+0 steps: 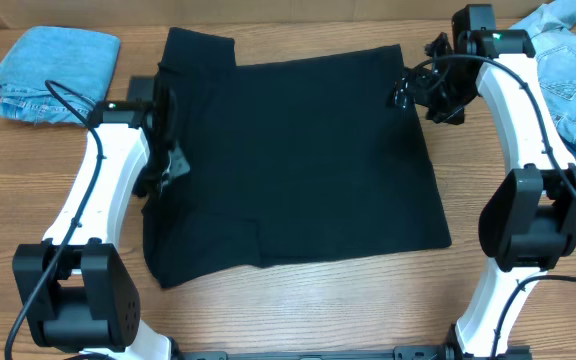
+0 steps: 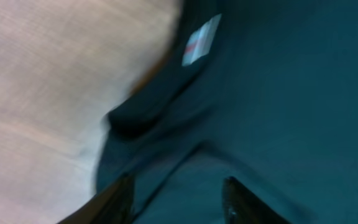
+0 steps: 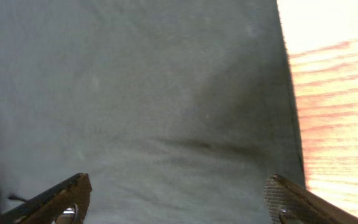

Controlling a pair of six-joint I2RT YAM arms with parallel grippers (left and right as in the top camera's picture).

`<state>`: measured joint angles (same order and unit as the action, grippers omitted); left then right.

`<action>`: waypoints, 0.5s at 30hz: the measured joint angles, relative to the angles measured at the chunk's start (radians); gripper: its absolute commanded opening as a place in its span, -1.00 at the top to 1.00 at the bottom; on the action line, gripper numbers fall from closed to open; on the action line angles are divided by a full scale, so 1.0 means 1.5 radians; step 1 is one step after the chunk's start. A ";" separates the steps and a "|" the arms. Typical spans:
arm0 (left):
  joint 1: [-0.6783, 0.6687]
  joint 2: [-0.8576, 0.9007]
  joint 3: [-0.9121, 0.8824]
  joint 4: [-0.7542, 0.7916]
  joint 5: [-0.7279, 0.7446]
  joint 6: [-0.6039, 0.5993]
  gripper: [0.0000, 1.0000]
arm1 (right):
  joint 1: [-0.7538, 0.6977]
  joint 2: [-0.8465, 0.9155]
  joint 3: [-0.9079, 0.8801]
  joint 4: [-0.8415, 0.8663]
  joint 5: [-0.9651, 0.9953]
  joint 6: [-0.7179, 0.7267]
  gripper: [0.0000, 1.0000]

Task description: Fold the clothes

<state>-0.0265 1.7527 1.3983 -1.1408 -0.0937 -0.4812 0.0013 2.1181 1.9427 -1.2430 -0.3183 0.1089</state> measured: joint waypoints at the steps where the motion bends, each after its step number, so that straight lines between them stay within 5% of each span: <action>1: -0.002 0.000 0.002 0.027 0.019 0.011 0.28 | 0.004 0.000 -0.001 0.001 -0.001 -0.001 -0.50; 6: -0.019 0.006 0.004 0.115 0.094 0.038 0.61 | 0.034 0.000 -0.023 0.045 -0.005 -0.003 0.47; 9: -0.025 0.029 0.005 0.148 0.127 0.047 0.90 | 0.049 0.000 -0.052 0.075 -0.006 -0.002 0.83; 15: -0.027 0.128 0.007 0.193 0.170 0.048 0.92 | 0.050 0.007 -0.114 0.135 -0.005 -0.003 0.92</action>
<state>-0.0666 1.9450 1.4090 -0.8513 0.1616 -0.4088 0.0765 2.1284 1.7714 -1.0401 -0.3256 0.1043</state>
